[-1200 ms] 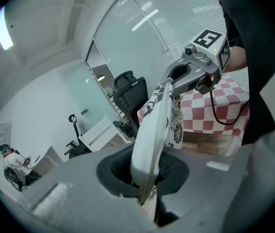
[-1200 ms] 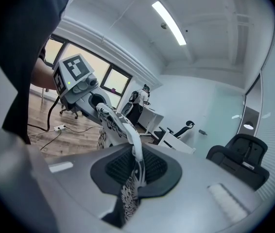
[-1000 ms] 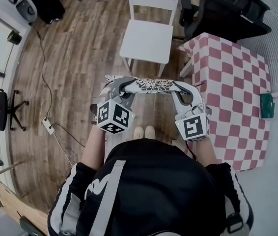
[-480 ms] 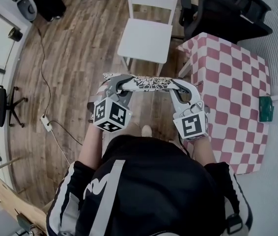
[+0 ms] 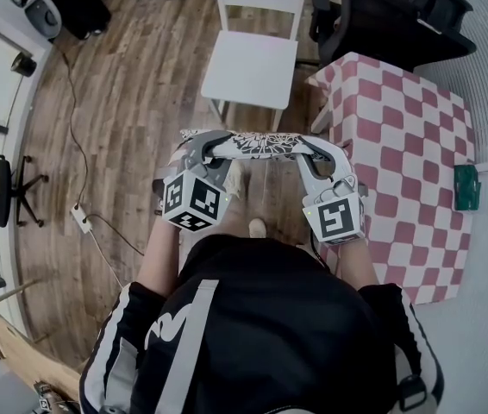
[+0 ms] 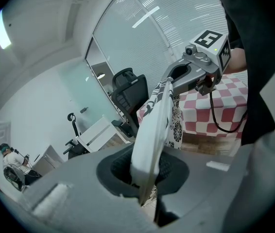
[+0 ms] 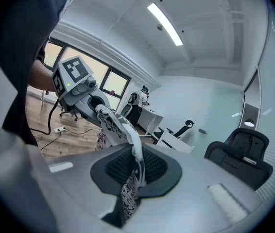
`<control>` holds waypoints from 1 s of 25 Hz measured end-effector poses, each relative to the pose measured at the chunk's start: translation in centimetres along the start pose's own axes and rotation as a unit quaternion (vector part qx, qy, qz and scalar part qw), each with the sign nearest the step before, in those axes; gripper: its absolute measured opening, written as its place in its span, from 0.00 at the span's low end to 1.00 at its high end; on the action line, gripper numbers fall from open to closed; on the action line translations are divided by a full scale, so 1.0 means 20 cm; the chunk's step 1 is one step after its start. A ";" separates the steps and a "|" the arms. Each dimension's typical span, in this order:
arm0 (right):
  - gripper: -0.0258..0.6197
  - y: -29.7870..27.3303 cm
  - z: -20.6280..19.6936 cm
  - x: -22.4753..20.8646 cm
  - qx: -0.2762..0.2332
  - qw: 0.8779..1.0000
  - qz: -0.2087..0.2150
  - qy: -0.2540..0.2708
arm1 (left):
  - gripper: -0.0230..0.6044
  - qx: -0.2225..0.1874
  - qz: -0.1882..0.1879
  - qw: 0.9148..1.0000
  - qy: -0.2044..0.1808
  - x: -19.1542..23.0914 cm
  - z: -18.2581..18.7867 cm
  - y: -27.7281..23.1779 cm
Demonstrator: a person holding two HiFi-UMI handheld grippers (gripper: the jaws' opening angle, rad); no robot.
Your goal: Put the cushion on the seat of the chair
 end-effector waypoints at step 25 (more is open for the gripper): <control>0.06 -0.57 -0.03 -0.32 0.022 1.000 -0.008 -0.006 | 0.08 -0.017 -0.010 1.000 -0.012 0.58 -0.08 -0.44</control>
Point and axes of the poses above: the fingertips, and each gripper's own axes: y backward along the fingers, x to its left, z out of its top, the point moved 7 cm from there along y, backward along the fingers, and after that the axes turned 1 degree about y, right-handed, at the moved point
